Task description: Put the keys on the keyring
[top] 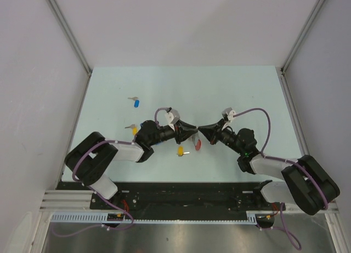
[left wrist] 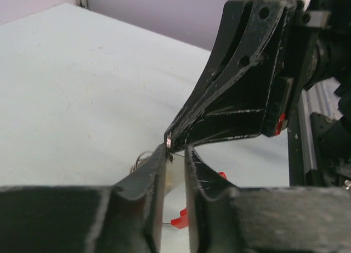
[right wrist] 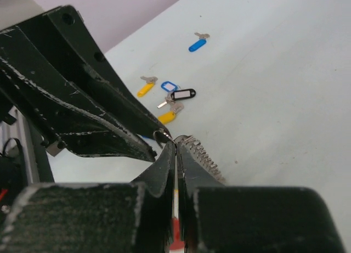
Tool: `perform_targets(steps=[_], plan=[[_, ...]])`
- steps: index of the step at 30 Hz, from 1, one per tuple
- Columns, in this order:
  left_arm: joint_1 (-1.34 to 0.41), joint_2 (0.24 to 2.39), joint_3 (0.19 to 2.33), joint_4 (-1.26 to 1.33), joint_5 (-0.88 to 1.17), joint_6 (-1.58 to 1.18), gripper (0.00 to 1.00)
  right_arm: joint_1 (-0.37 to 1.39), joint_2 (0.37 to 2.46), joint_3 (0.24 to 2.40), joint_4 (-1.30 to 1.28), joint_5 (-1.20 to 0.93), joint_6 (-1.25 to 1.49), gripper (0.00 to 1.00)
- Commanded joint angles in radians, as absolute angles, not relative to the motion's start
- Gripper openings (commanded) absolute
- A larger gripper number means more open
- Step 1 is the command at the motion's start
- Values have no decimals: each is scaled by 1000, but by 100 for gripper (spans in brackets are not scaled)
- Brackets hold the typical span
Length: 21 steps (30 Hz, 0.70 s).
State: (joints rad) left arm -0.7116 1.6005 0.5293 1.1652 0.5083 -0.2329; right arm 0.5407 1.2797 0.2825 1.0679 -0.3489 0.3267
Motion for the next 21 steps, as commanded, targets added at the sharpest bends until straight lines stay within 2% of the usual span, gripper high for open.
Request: perform_targets(steps=[1,8,11,21], plan=[[-719,1520,532,1054,494,-158,30,545,1218,334,950,-337,184,0],[-719,1399,615,634,419,46,48,586,1175,390,750,-293,3,0],[-724,1387,658,508,420,138,52,597,1175,402,719,-290,-41,0],[-735,1362,704,399,374,305,54,618,1169,425,658,-299,-113,0]])
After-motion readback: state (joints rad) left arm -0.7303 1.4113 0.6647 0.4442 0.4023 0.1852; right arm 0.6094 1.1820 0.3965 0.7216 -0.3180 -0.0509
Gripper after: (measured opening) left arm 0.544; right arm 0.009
